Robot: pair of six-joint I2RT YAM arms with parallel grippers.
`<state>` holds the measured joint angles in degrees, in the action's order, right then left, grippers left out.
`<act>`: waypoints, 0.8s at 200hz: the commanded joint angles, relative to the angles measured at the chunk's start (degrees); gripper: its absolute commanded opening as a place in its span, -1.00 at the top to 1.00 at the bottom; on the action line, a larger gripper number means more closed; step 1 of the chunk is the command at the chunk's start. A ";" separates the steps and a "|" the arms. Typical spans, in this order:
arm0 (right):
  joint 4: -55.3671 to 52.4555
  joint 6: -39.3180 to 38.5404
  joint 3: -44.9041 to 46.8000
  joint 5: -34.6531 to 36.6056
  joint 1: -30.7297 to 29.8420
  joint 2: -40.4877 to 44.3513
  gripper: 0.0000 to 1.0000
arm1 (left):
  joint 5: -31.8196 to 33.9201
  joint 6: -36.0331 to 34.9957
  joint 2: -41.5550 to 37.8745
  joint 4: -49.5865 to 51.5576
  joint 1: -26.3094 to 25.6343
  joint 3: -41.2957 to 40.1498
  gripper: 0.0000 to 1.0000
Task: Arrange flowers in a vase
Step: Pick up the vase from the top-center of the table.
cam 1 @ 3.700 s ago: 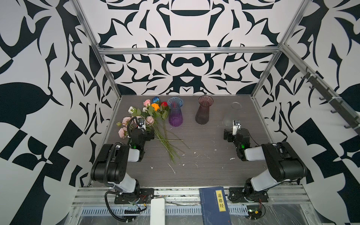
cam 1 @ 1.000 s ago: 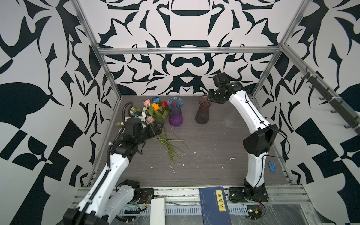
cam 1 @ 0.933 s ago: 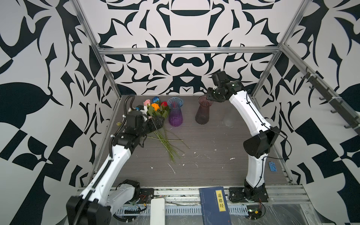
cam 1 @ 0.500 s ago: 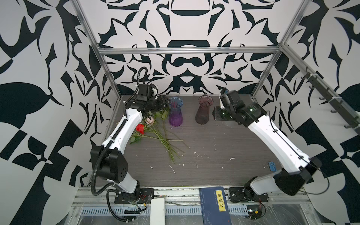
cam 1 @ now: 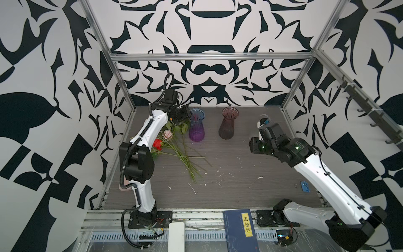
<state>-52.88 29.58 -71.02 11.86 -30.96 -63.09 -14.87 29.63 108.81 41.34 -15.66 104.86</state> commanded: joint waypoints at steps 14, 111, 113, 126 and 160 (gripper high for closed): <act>0.50 -1.85 1.31 2.49 -0.12 1.83 0.02 | 4.13 -3.28 3.18 8.50 -1.90 6.62 0.15; 0.02 -4.60 4.26 4.55 0.02 5.06 0.01 | 7.28 -5.65 1.80 12.33 -3.32 6.83 1.00; -0.02 -4.68 4.28 4.57 0.02 5.08 0.01 | 7.24 -5.70 1.61 12.42 -3.32 6.89 1.00; -0.29 -5.05 4.33 4.90 0.02 5.41 0.01 | 6.73 -5.57 -0.28 12.70 -3.32 6.73 1.00; -0.73 -5.81 4.62 5.54 0.02 6.13 0.01 | 2.21 -4.92 -7.88 11.87 -3.41 4.50 1.00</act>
<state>-53.10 25.04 -66.87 15.42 -30.94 -58.17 -8.95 24.97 109.75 51.77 -19.14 110.02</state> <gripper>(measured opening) 0.497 0.137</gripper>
